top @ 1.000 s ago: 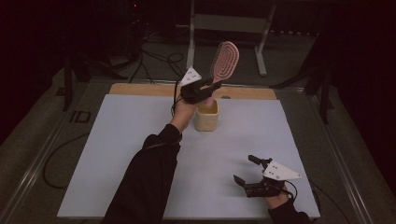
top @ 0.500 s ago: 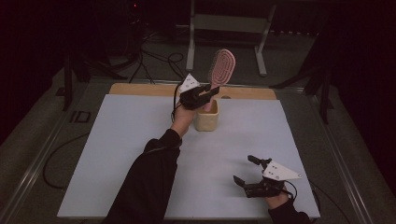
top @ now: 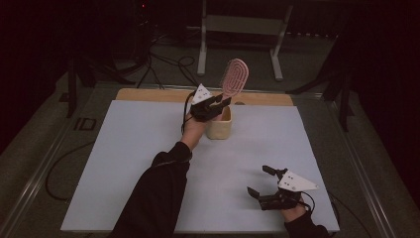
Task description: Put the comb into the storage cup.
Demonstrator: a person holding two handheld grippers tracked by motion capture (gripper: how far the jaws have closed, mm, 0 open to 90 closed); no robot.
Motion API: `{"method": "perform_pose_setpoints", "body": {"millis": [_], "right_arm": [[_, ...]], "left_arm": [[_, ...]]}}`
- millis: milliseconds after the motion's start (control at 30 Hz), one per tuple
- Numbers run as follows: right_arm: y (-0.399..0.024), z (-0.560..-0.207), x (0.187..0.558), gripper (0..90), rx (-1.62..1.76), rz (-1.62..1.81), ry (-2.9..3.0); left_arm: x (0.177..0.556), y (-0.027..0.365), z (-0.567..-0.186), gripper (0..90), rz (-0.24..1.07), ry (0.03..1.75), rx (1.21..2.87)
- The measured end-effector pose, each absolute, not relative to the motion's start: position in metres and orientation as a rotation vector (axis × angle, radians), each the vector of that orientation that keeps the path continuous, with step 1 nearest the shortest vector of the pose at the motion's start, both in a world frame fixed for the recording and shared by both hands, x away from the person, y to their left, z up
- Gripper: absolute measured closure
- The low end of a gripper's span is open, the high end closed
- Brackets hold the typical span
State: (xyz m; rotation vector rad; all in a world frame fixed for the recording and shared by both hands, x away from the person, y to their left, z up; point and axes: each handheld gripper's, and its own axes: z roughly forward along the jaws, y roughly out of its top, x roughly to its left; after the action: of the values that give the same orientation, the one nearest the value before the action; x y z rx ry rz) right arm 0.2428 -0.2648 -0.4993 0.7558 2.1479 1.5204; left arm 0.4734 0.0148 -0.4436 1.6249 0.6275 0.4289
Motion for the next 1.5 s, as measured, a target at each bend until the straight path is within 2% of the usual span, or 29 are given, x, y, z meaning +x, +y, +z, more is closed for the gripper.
{"method": "perform_pose_setpoints", "body": {"millis": [333, 867, 1000, 1033, 1067, 1167, 1200, 1233, 1500], "right_arm": [[-0.265, -0.499, 0.243, 8.7, 0.744, 1.52, 2.15], [-0.264, -0.499, 0.242, 8.7, 0.745, 1.525, 2.158], [-0.265, -0.499, 0.242, 8.7, 0.752, 1.524, 2.16], [-0.265, -0.499, 0.242, 8.7, 0.75, 1.525, 2.158], [-0.265, -0.499, 0.243, 8.7, 0.749, 1.524, 2.156], [-0.265, -0.499, 0.242, 8.7, 0.751, 1.522, 2.16], [-0.265, -0.499, 0.242, 8.7, 0.751, 1.522, 2.16], [-0.264, -0.499, 0.243, 8.7, 0.749, 1.52, 2.158], [-0.264, -0.499, 0.243, 8.7, 0.751, 1.514, 2.162]], "left_arm": [[0.472, 0.013, -0.451, 69.4, 0.479, 0.64, 1.687], [0.475, 0.016, -0.454, 68.3, 0.446, 0.723, 1.79], [0.475, 0.016, -0.452, 65.5, 0.44, 0.732, 1.837], [0.475, 0.015, -0.452, 52.1, 0.441, 0.751, 1.859], [0.474, 0.015, -0.451, 44.5, 0.445, 0.75, 1.865], [0.472, 0.018, -0.448, 29.2, 0.44, 0.784, 1.865], [0.473, 0.02, -0.445, 29.2, 0.418, 0.806, 1.873], [0.474, 0.023, -0.444, 15.6, 0.381, 0.799, 1.881], [0.469, 0.03, -0.44, 2.4, 0.336, 0.736, 1.914]]}}
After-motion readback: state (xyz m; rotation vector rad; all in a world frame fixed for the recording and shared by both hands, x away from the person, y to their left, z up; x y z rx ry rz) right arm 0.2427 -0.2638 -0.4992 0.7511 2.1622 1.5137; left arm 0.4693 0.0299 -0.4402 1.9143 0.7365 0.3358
